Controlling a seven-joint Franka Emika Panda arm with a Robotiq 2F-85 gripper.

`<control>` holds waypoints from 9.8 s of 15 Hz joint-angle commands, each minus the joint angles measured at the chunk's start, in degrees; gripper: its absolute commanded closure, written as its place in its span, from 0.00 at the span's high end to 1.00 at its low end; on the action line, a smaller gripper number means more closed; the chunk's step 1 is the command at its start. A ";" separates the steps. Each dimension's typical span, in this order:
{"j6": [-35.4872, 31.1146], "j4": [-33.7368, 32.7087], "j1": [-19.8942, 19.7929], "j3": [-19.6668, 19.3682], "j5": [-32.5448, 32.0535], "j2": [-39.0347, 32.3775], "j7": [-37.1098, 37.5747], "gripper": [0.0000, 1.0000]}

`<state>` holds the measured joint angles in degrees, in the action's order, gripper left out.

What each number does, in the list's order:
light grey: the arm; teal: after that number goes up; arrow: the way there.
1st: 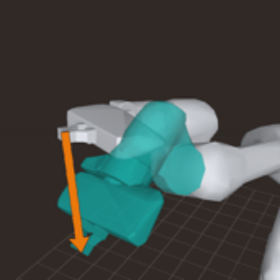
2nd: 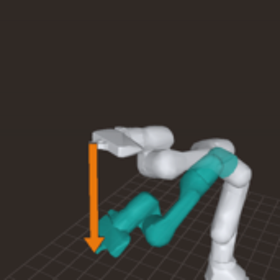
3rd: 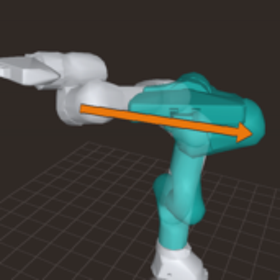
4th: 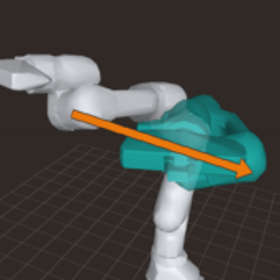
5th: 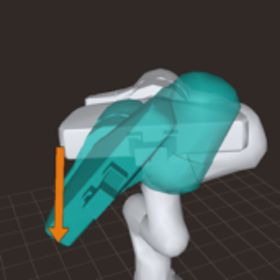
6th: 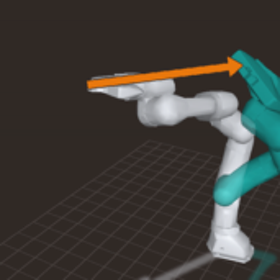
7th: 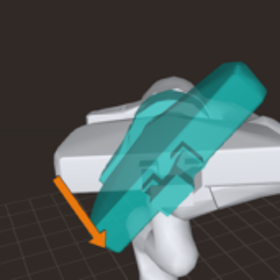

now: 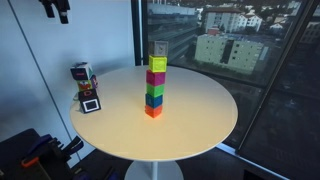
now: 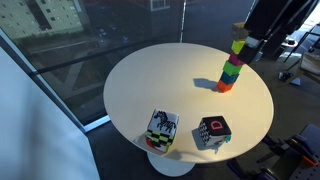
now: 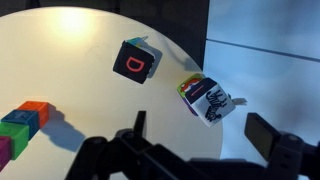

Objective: Pick up the gray block and put it on the table

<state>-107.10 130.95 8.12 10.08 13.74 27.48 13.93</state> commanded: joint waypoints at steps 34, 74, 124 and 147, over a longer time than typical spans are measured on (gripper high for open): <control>4.47 -23.42 -8.95 -6.42 -20.15 -23.87 9.67 1.00; -9.36 -21.00 -9.53 -12.18 -33.52 -28.67 13.41 1.00; -9.86 -19.43 -10.01 -14.05 -33.47 -30.58 12.96 0.56; -8.83 -18.19 -10.92 -14.25 -23.45 -26.31 2.52 0.29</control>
<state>-116.58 111.34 -2.47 -4.61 -12.24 -0.90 19.74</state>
